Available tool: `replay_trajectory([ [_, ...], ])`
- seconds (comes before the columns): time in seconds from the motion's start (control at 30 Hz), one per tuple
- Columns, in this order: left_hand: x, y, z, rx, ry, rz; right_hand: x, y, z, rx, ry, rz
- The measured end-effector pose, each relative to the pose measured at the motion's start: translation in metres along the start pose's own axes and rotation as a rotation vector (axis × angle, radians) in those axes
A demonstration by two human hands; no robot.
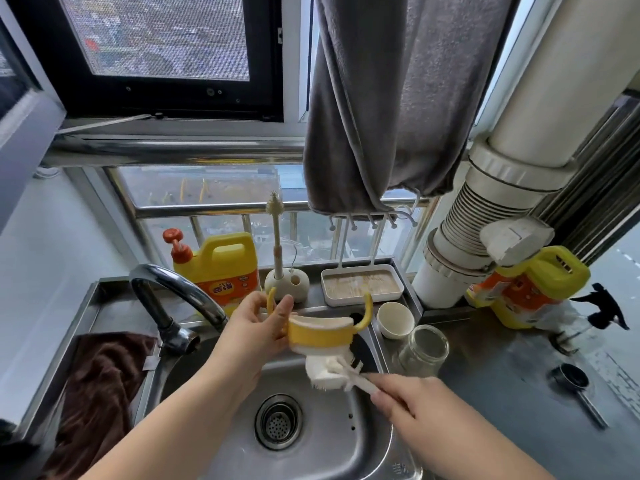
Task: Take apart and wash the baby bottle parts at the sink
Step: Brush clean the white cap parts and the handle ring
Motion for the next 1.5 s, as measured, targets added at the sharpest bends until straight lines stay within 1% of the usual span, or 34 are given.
replay_trajectory([
  [0.03,0.002,-0.004,0.002,0.04,0.018,-0.019,-0.002,0.0,-0.004,0.012,0.024,0.038],
  [0.1,0.005,-0.012,0.0,0.175,0.075,-0.076,-0.002,-0.007,-0.009,0.03,0.042,0.034],
  [0.17,0.007,-0.017,0.0,0.257,0.094,-0.105,0.0,-0.02,-0.011,0.035,0.052,-0.056],
  [0.27,0.009,-0.021,0.004,0.299,0.055,-0.098,0.0,-0.035,-0.017,0.045,0.096,-0.19],
  [0.37,0.007,-0.028,-0.005,0.467,0.16,-0.114,0.001,-0.047,-0.024,0.163,0.146,-0.328],
  [0.47,-0.005,-0.017,-0.017,0.517,0.276,-0.068,0.015,-0.041,-0.013,0.265,0.126,-0.333],
  [0.63,-0.023,0.001,-0.028,0.631,0.419,0.001,0.039,-0.024,0.005,0.245,0.087,-0.326],
  [0.7,-0.023,-0.003,-0.025,0.65,0.407,0.022,0.041,-0.019,0.004,0.202,0.095,-0.324],
  [0.8,-0.023,-0.006,-0.016,0.579,0.347,0.101,0.037,-0.024,0.0,0.197,0.102,-0.389],
  [0.87,-0.024,-0.007,-0.012,0.583,0.36,0.132,0.035,-0.029,-0.001,0.189,0.092,-0.428],
  [0.9,-0.025,-0.009,-0.013,0.624,0.385,0.116,0.035,-0.03,-0.001,0.189,0.086,-0.432],
  [0.97,-0.026,-0.011,-0.02,0.672,0.433,0.097,0.035,-0.03,0.001,0.182,0.066,-0.433],
  [1.0,-0.025,-0.01,-0.022,0.663,0.439,0.118,0.035,-0.03,0.001,0.183,0.061,-0.433],
  [1.1,-0.027,0.001,-0.022,0.651,0.431,0.245,0.034,-0.031,0.0,0.212,0.056,-0.432],
  [1.13,-0.028,0.005,-0.022,0.658,0.437,0.261,0.034,-0.031,0.0,0.215,0.051,-0.431],
  [1.23,-0.03,0.008,-0.027,0.727,0.5,0.205,0.034,-0.024,0.002,0.21,0.025,-0.377],
  [1.37,-0.028,0.007,-0.028,0.864,0.544,0.158,0.031,-0.016,0.0,0.234,0.014,-0.226],
  [1.5,-0.025,0.001,-0.034,1.065,0.62,0.061,0.016,-0.03,0.006,0.095,-0.071,-0.13],
])
Point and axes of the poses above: each hand's wrist, its own x-axis towards the middle knuckle, its own y-axis out of the palm, z = x × y, the point moved 10 cm from there along x, towards the middle knuckle, and after that the axes turned 7 degrees about x, right-handed, at the moved point
